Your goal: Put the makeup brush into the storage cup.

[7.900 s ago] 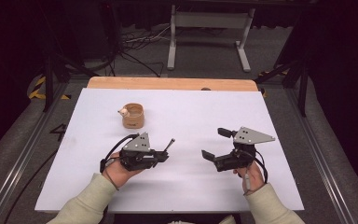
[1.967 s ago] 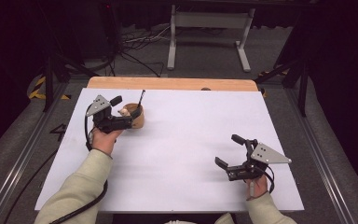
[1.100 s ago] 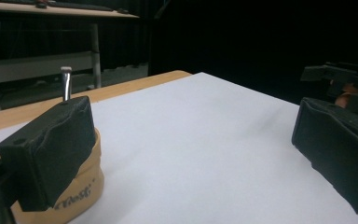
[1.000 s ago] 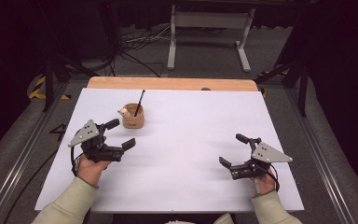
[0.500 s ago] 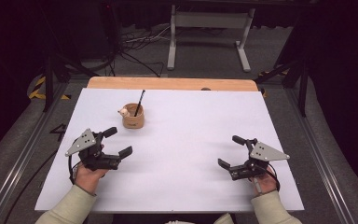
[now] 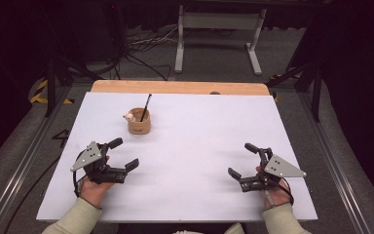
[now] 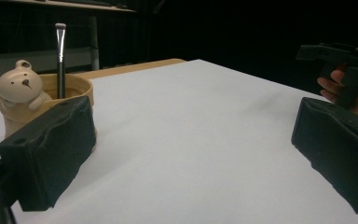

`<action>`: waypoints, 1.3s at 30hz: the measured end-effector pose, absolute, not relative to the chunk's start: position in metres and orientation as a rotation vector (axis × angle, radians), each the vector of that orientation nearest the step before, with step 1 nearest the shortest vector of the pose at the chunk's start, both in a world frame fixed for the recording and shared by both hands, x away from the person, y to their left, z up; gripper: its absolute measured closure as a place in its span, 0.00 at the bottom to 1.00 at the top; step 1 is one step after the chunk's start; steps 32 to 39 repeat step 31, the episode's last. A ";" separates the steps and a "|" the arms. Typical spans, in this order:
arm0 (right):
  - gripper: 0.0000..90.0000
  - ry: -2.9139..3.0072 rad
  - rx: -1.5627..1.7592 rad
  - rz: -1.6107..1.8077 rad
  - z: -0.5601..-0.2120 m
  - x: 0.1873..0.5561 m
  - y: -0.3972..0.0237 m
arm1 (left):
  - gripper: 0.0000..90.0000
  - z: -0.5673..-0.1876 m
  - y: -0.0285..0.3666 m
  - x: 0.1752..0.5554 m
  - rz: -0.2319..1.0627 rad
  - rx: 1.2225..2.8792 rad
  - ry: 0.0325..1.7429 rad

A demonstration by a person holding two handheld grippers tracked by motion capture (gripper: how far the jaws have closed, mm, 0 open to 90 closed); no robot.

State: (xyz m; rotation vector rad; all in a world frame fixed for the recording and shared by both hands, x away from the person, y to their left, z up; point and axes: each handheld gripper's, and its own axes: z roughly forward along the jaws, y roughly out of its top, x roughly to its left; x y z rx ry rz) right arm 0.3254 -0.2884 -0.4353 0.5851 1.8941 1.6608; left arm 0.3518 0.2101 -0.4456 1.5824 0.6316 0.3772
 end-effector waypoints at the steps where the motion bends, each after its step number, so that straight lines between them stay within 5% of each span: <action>1: 0.01 1.888 0.590 1.667 -0.436 0.324 -0.289 | 0.01 -0.447 0.210 0.352 0.371 1.581 0.642; 39: 0.02 1.891 0.597 1.716 -0.441 0.321 -0.290 | 0.00 -0.457 0.204 0.355 0.380 1.642 0.627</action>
